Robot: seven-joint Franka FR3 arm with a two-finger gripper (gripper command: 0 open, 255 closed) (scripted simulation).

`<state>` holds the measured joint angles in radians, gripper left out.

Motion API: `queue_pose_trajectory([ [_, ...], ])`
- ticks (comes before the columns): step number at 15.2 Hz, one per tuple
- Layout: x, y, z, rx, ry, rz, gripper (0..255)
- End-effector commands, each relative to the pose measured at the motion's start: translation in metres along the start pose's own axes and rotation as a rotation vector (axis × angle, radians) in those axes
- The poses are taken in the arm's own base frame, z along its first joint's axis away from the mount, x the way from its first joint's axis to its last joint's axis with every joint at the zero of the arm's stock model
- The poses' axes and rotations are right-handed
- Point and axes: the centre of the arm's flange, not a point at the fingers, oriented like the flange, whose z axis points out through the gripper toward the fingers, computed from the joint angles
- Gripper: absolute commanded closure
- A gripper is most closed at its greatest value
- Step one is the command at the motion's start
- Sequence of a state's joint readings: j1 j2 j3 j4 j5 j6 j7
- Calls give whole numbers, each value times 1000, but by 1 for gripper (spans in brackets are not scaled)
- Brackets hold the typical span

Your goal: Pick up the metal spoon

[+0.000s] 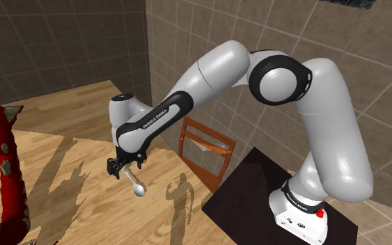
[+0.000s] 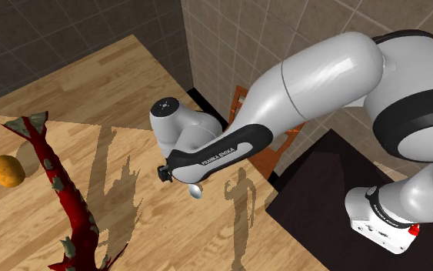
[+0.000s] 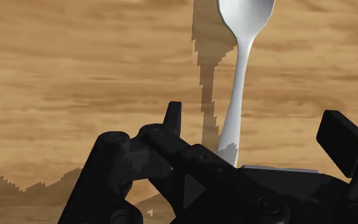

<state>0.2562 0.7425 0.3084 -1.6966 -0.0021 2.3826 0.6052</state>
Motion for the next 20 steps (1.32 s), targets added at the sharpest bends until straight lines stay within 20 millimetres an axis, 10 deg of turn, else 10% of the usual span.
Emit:
queue_pose_trajectory([
  [1, 3, 2, 11, 1, 0, 0, 0],
  [6, 5, 4, 24, 1, 0, 0, 0],
  [7, 4, 3, 25, 1, 0, 0, 255],
  [20, 2, 1, 4, 1, 0, 0, 255],
])
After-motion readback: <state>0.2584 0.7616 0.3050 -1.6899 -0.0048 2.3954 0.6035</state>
